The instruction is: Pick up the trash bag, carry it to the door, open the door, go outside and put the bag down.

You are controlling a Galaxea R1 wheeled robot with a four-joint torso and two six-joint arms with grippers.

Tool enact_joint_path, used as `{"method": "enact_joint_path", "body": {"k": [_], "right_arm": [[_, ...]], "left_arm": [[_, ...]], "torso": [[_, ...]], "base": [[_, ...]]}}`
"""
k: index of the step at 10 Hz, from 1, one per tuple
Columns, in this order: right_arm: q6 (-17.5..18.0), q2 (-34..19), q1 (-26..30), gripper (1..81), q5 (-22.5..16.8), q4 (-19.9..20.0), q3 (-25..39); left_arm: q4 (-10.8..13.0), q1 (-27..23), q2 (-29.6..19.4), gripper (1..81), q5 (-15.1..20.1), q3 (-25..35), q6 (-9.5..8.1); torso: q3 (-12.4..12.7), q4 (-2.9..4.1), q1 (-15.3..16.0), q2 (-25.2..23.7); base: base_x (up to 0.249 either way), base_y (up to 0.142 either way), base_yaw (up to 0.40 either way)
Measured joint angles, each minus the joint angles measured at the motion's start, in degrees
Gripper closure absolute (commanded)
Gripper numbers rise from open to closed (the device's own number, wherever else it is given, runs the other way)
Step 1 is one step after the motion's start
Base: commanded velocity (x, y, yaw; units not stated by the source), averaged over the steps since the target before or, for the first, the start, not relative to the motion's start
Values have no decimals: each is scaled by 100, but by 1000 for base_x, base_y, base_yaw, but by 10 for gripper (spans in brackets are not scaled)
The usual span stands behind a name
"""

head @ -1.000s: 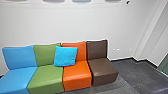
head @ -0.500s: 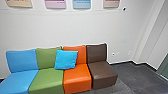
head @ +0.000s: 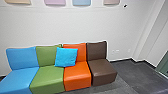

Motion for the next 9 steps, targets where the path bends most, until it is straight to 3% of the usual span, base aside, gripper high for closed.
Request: {"method": "enact_joint_path", "body": {"k": [3, 6, 9], "right_arm": [[0, 0, 0, 10, 1, 0, -17], [-2, 41, -5, 10, -27, -5, -61], [0, 206, -11, 10, -38, -9, -239]], "left_arm": [[0, 1, 168, 811, -5, -257, 2], [2, 61, 219, 811, 9, -282, 2], [17, 63, 226, 811, 11, -286, 2]], "torso": [[382, 0, -26, 22], [435, 0, -77, 88], [435, 0, -400, 582]], "base": [[0, 0, 0], [0, 0, 0], [0, 0, 0]]}}
